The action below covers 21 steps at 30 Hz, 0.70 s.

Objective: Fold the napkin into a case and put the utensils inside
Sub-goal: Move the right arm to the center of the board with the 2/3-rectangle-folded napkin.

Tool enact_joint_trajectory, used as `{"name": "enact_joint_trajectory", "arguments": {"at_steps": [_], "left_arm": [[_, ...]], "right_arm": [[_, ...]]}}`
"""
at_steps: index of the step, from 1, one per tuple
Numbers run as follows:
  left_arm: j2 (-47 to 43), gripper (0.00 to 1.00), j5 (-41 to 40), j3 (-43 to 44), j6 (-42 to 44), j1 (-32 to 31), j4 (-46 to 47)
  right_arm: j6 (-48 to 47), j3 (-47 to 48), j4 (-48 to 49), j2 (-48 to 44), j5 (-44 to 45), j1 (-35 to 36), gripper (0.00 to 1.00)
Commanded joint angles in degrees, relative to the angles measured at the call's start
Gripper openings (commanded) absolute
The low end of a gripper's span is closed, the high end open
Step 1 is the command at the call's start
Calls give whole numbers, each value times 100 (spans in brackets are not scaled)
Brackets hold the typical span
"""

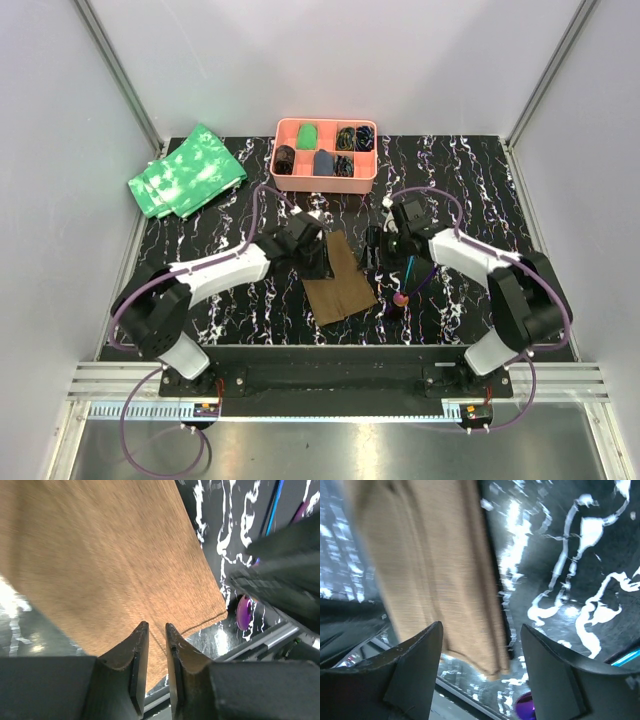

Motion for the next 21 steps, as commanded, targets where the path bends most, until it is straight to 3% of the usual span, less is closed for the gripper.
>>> {"name": "enact_joint_trajectory", "arguments": {"at_steps": [1,3,9,10,13,14,19,21], "left_arm": [[169,22,29,-53,-292,-195,647],[152,22,20,-62,-292,-239,692],[-6,25,29,-105,-178,-555,850],[-42,28,-67,-158,-134,-617,902],[-279,39,-584,-307,-11,-924,938],[-384,47,-717,-351,41,-1020,955],[-604,56,-1947,-650,-2,-1767,903],[-631,57,-2542,-651,15,-2205,737]], "right_arm": [[-390,14,-52,406,-513,-53,71],[-329,-223,212,450,-708,-53,69],[-57,-899,809,389,-1085,-53,52],[127,-1135,1080,345,-1164,-44,44],[731,-1680,1773,169,-1551,-18,34],[926,-1822,1951,29,-1665,8,33],[2210,-2621,2996,-708,-1701,491,30],[2526,-2781,3121,-929,-1727,492,43]]}}
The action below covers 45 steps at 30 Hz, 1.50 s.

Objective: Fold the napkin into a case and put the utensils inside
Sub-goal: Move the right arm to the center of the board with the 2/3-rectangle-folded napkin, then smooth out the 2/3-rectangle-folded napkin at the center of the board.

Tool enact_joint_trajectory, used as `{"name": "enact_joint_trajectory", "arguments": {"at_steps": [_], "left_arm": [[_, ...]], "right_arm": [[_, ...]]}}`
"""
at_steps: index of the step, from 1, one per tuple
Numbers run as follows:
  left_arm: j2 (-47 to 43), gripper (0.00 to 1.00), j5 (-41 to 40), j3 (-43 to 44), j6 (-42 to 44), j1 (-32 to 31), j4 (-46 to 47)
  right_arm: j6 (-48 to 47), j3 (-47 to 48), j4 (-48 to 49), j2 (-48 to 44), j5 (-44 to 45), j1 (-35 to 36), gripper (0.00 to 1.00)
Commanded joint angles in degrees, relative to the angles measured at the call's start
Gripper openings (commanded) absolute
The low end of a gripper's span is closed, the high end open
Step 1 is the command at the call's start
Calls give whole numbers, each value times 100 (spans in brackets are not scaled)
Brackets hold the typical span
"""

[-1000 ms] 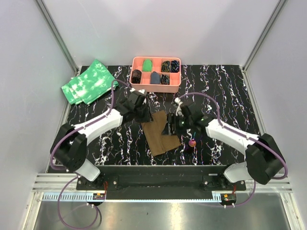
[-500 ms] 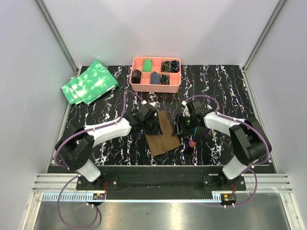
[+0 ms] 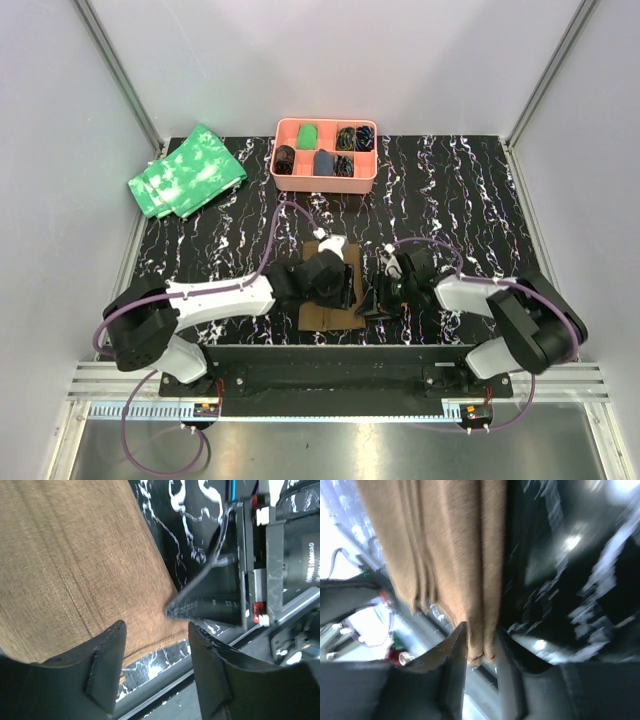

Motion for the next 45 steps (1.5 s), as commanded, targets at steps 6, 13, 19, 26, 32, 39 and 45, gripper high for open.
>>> {"name": "enact_joint_trajectory", "arguments": {"at_steps": [6,13,19,26,32,39,45], "left_arm": [[276,58,-2392,691,-44,-1365,-850],[1531,54,-2498,1773,-359,-1560,-1580],[2289,52,-2515,2521,-562,-1595,-2257],[2544,50,-2375,2618,-809,-1656,-2433],[2711,48,-2234,2609,-897,-1691,-2398],[2764,49,-2190,2557,-923,-1691,-2407],[1783,61,-2076,2268,-836,-1691,-2337]], "right_arm": [[53,345,-1658,-1158,1040,-441,83],[-582,1164,-2594,-1475,1543,-1039,90],[-907,1507,-2727,-1186,1183,-1594,90],[-1056,1543,-2604,-921,858,-1594,90],[-1180,1525,-2498,-816,682,-1594,90],[-1189,1508,-2367,-754,524,-1594,90],[-1232,1411,-2279,-692,278,-1585,89]]}}
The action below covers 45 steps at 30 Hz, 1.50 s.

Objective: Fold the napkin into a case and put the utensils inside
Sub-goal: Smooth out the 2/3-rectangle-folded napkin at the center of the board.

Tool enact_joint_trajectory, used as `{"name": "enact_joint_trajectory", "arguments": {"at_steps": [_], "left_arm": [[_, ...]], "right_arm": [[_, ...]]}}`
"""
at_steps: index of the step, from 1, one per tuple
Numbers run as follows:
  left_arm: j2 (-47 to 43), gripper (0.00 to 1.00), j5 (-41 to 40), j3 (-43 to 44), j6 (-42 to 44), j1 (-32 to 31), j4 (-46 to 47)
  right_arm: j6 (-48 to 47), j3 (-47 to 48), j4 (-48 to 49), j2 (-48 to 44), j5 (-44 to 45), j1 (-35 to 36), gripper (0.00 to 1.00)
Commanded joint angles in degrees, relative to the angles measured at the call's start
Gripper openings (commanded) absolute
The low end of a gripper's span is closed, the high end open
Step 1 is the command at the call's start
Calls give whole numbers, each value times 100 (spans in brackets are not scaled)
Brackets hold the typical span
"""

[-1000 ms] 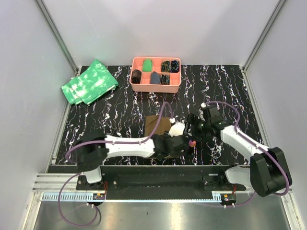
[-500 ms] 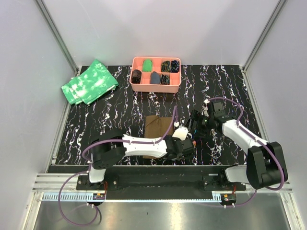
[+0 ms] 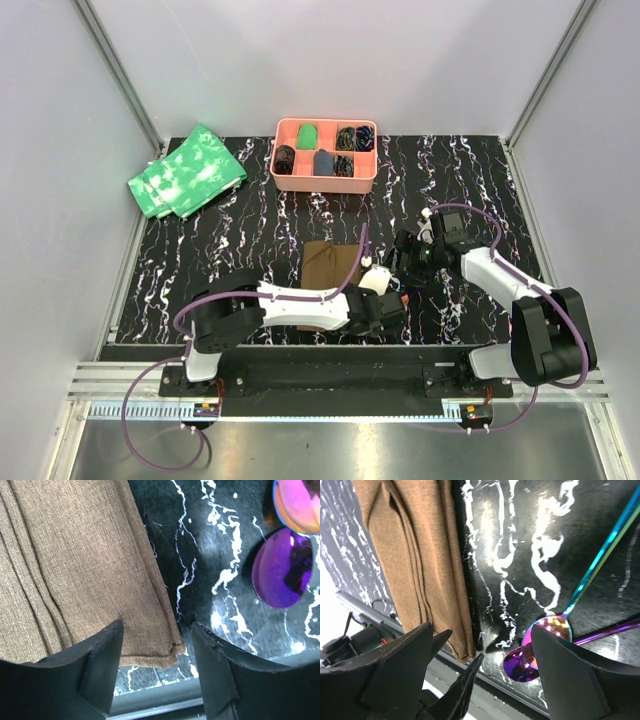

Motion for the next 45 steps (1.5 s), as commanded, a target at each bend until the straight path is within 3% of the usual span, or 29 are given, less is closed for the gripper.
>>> {"name": "enact_joint_trajectory", "arguments": {"at_steps": [1,5,10,15,18,19,23,45], "left_arm": [[-1043,62,108,-242,96,-26,153],[-1896,60,397,-821,184,62,231],[-2828,49,986,-1893,-35,448,627],[-3558,55,1786,-3046,-62,1090,1576],[-3472,59,1761,-2977,130,1196,1560],[-3393,59,1734,-2907,183,1187,1507],[-2962,59,1619,-2599,289,1187,1208],[-2039,38,1470,-2291,325,985,838]], "right_arm": [[-120,19,185,-37,-453,28,88],[-85,19,185,-203,-479,177,86],[354,27,553,-292,-743,616,64],[1179,63,1490,181,-822,1767,58],[1619,-165,2177,471,-883,1979,46],[1707,-227,2441,577,-910,1997,37],[1910,-324,2970,1000,-1077,2128,28],[2200,-799,3859,1765,-1121,2366,10]]}}
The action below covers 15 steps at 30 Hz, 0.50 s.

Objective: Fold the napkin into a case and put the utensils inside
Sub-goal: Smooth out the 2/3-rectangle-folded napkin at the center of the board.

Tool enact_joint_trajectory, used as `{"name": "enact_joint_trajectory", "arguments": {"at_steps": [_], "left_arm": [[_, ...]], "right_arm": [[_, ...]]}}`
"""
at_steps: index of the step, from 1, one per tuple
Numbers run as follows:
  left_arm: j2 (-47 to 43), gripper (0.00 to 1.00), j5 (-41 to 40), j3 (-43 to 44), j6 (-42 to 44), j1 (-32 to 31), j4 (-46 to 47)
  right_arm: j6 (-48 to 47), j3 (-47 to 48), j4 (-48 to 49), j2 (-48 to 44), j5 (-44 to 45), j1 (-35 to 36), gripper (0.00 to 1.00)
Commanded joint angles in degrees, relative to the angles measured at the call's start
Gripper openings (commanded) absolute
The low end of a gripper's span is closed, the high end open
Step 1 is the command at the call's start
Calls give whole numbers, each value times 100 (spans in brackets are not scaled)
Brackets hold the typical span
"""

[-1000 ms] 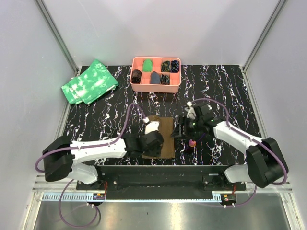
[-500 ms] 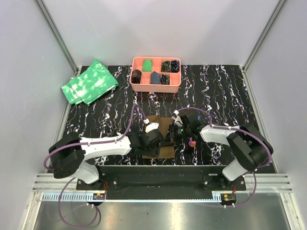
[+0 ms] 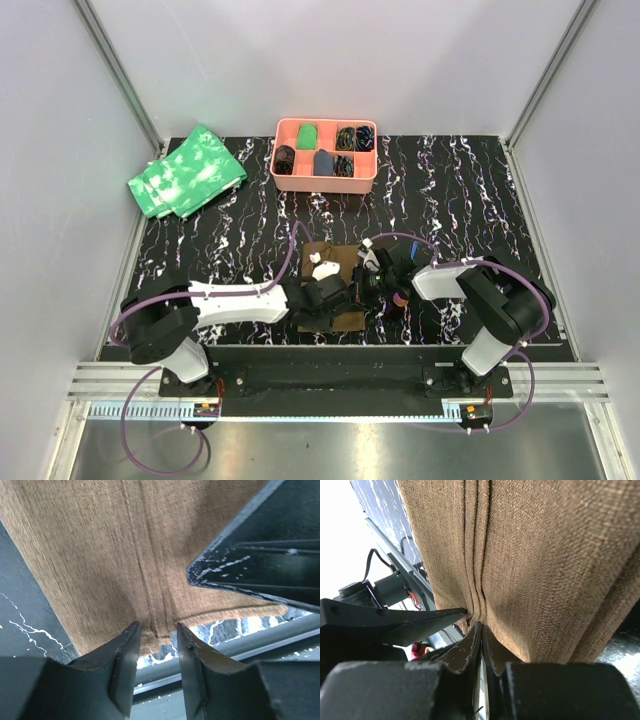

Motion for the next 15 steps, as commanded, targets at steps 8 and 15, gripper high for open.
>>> {"name": "enact_joint_trajectory", "arguments": {"at_steps": [8,15], "left_arm": [[310,21,-108,265,23,-29,-34],[-68,8,-108,405,14,-47,-218]], "right_arm": [[85,-75,366,119,-76,89,7],[120,-172,445,269,-14,115,5]]}}
